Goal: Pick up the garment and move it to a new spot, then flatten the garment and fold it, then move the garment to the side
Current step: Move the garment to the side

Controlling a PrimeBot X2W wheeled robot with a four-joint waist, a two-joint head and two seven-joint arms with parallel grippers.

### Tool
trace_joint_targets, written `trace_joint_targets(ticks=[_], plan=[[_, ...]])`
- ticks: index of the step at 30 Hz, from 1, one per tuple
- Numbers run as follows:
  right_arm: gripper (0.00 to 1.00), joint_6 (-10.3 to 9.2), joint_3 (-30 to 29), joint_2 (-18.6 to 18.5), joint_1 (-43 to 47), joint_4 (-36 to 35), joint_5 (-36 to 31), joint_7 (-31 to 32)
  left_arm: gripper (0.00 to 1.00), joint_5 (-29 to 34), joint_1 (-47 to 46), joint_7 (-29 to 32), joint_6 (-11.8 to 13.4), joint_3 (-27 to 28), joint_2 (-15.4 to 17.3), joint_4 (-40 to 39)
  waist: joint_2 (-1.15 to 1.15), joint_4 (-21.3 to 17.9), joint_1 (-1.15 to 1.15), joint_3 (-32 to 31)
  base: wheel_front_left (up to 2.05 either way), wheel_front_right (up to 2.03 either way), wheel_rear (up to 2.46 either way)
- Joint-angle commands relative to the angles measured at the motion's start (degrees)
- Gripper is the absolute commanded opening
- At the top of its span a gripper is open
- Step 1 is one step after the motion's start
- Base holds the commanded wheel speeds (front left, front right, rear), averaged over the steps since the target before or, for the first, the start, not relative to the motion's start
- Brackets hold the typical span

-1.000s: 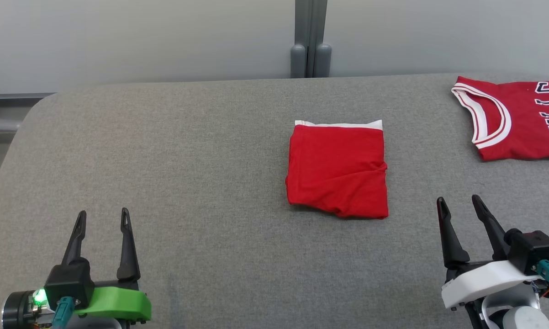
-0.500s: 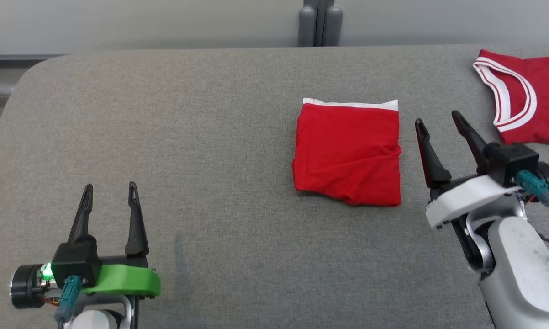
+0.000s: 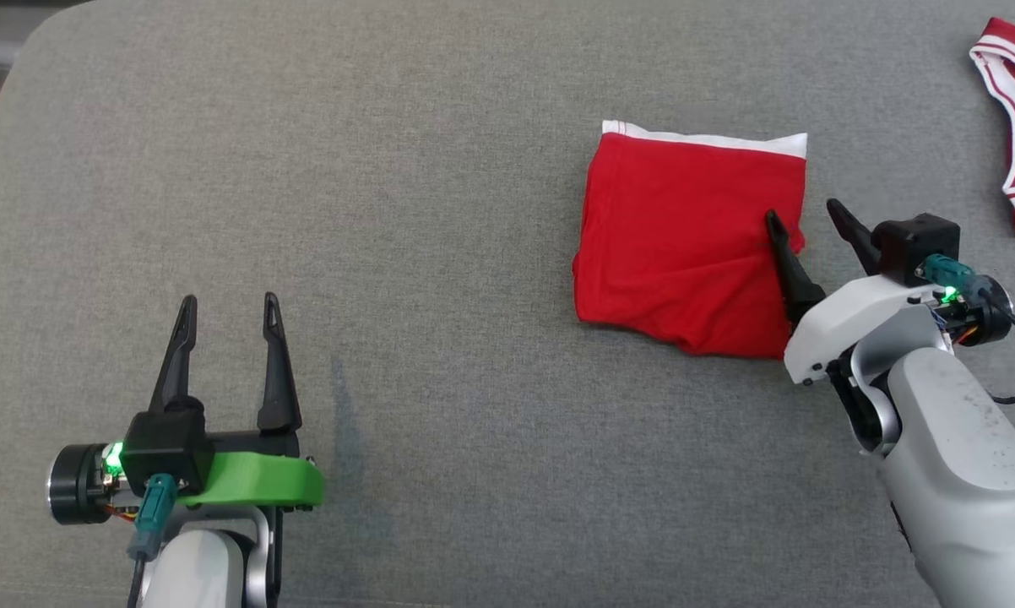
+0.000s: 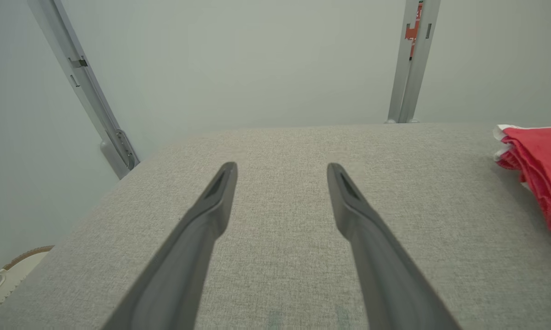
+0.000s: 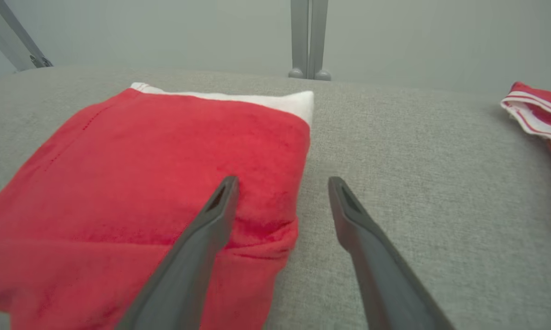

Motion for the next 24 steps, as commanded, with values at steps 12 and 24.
trace_joint_targets(ticks=[12,24], plan=[[1.0,0.01,4.8,5.2,-2.3,13.9,10.9,-3.3,1.0,-0.6,-2.5,-0.9,0.5,-1.4,-0.1,1.9,0.0,0.7,0.0,1.5,0.0,0.0,0.0],[0.0,-0.08,13.9,-1.0,-8.6,16.2,12.0,-7.9,1.0,-0.9,-3.9,-1.0,0.4,-1.6,-0.1,0.7,0.0,-0.7,0.0,3.1,0.0,0.0,0.0]])
